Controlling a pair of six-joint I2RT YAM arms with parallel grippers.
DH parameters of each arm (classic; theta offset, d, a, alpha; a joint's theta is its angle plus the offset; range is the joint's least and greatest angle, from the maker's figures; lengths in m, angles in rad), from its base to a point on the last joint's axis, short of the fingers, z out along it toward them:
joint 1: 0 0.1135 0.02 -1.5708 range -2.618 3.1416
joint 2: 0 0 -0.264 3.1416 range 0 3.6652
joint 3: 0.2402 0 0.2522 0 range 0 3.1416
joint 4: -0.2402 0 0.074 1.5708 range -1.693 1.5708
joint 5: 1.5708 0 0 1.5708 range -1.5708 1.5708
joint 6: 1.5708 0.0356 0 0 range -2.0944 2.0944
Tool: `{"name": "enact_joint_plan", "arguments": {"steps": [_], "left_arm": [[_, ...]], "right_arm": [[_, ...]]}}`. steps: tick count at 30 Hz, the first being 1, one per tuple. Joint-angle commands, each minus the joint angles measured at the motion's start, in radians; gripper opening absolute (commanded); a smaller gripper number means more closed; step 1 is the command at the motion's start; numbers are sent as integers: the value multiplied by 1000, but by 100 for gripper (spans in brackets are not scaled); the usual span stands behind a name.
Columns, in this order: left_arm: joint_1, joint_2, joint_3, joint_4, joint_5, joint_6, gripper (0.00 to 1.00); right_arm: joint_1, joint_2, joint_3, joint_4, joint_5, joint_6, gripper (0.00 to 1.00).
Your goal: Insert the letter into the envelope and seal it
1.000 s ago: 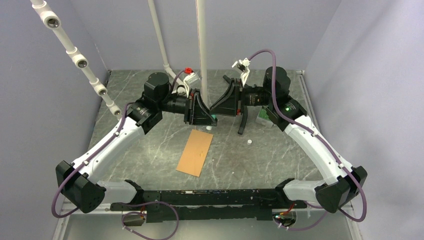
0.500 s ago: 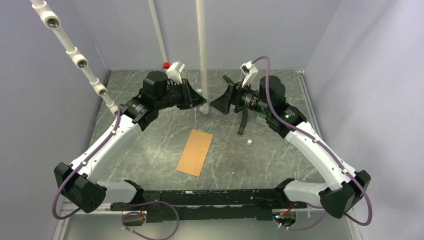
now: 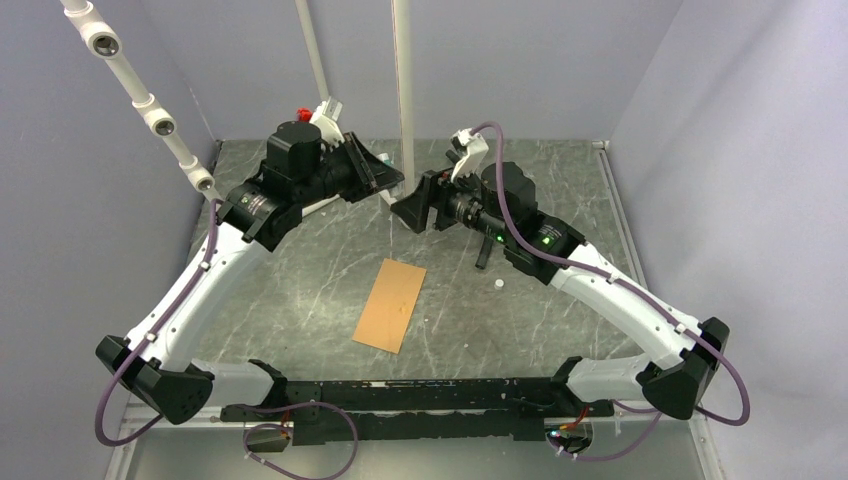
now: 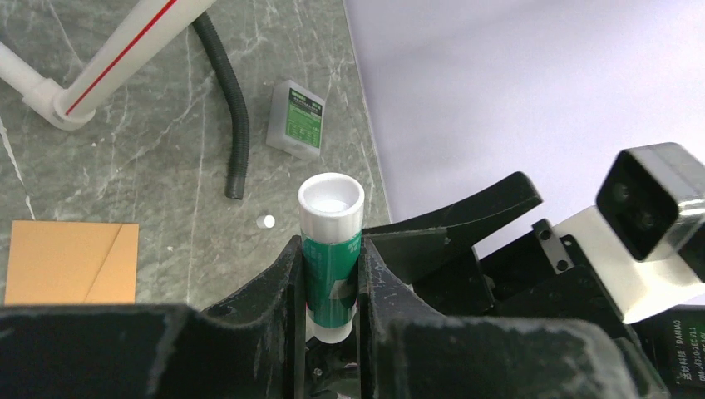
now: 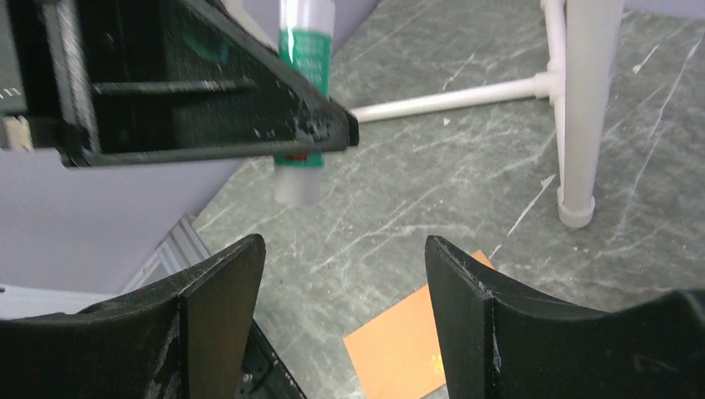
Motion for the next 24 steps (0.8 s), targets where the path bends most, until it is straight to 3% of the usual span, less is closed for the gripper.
{"name": "enact_joint_plan", "arguments": {"steps": [1, 7, 10, 18, 20, 22, 24], "left_arm": [[2, -5, 3, 13, 18, -41, 7], [6, -6, -6, 28, 40, -55, 7], [12, -8, -13, 43, 59, -65, 7], [41, -27, -50, 108, 150, -121, 16], [52, -37, -55, 109, 160, -122, 26], [64, -50, -56, 99, 160, -113, 58], [78, -68, -62, 94, 165, -87, 82]], "right_arm": [[4, 14, 65, 119, 52, 25, 73], [7, 52, 74, 159, 57, 60, 63], [8, 64, 78, 179, 62, 70, 53], [4, 26, 26, 270, 56, 46, 10], [1, 7, 13, 271, 37, 14, 2], [-13, -8, 5, 258, 8, -19, 0], [-39, -25, -3, 242, -60, -46, 0]]}}
